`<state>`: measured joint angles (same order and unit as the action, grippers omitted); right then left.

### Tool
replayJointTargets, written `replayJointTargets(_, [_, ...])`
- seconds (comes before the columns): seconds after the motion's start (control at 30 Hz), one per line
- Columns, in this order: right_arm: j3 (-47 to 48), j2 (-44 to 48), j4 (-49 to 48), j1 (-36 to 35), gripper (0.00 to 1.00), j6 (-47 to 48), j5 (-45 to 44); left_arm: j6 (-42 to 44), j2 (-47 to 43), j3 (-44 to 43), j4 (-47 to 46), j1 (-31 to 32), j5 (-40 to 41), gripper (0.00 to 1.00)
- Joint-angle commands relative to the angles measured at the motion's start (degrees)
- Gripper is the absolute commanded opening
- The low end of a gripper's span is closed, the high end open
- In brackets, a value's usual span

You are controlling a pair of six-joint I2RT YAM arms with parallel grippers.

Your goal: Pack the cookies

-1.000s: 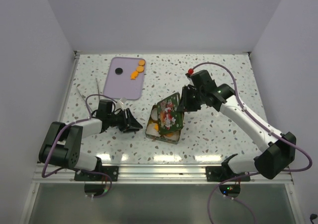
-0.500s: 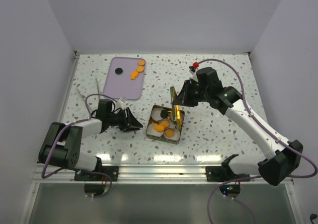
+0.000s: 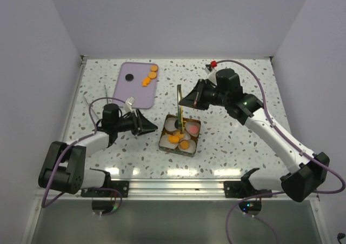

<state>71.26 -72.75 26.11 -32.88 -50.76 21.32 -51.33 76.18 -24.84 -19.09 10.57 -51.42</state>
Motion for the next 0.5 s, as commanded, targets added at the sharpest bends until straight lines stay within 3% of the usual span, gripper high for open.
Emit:
replayJointTargets(0.0, [0.89, 0.24, -13.24, 0.28, 0.00, -7.85, 4.78, -10.00, -1.12, 2.60, -15.77, 0.24, -3.34, 0.49])
replayJointTargets(0.3, [2.04, 0.85, -24.51, 0.28, 0.00, -18.14, 8.74, -37.51, 3.09, 7.17, -61.79, -0.46, -0.53, 0.70])
replayJointTargets(0.47, [0.20, 1.29, -29.53, 0.19, 0.00, -22.96, 9.70, -47.27, 9.58, 7.53, -77.22, -0.46, 2.19, 0.76])
